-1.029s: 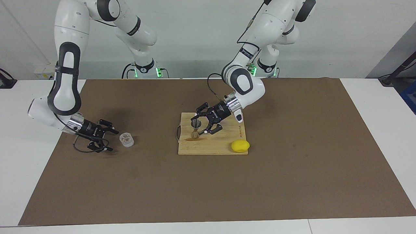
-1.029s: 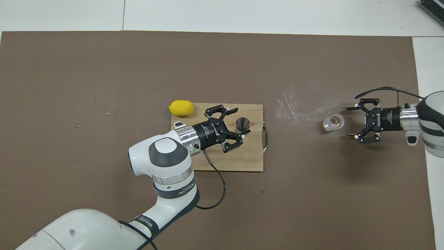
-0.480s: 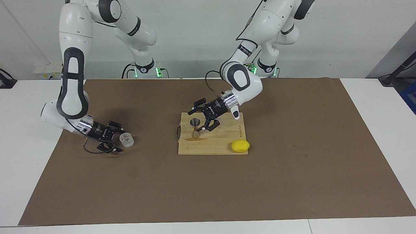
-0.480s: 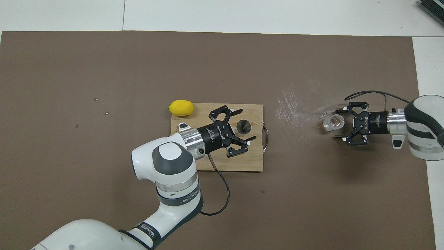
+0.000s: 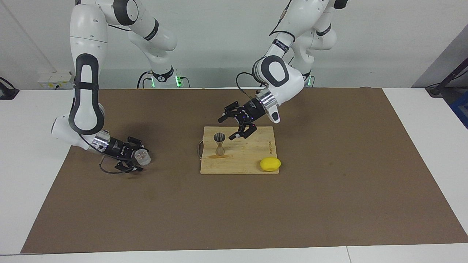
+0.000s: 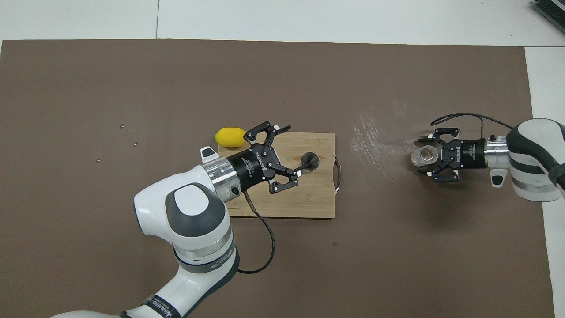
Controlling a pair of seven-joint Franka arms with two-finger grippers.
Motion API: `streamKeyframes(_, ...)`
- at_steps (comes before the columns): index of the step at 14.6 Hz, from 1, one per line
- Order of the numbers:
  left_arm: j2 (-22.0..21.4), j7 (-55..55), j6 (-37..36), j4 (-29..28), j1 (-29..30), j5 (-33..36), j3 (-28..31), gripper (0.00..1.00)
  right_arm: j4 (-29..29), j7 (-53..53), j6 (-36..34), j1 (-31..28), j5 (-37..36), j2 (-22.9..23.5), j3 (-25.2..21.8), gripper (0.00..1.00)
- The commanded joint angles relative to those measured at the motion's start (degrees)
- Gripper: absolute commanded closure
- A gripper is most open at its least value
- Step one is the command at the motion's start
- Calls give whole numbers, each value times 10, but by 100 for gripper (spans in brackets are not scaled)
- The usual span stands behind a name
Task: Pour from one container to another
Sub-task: 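Lift the glass with the right gripper while the left gripper withdraws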
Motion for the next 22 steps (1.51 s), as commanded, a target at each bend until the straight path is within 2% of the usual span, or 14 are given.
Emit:
streamKeyframes(1,-12,-10,18,-3,42,79,-1,0,-12,-20,9,-5,18,-15,4,34)
streamKeyframes(3,-11,-11,17,-5,87,177,-2,0,-5,-9,1,-4,18,-14,4,91)
streamKeyframes(4,-10,-11,16,-2,104,223,-1,0,-4,-5,-1,-4,18,-14,4,100)
streamKeyframes(7,-2,-10,12,15,154,385,-1,0,19,56,-17,-2,16,-31,4,100)
streamKeyframes(12,-2,-10,-4,29,222,685,-1,0,22,144,-11,97,-1,-100,0,100)
streamKeyframes(14,-3,-10,-62,45,240,817,-1,0,34,190,-6,127,-36,-113,2,100)
streamKeyframes(17,-4,-3,-167,86,262,951,-1,0,64,238,2,176,-113,-112,3,100)
streamKeyframes(19,-4,20,-238,111,273,1009,-1,0,84,288,5,205,-177,-107,3,100)
streamKeyframes(22,-11,167,-316,128,300,1018,7,0,95,333,28,239,-204,-103,3,100)
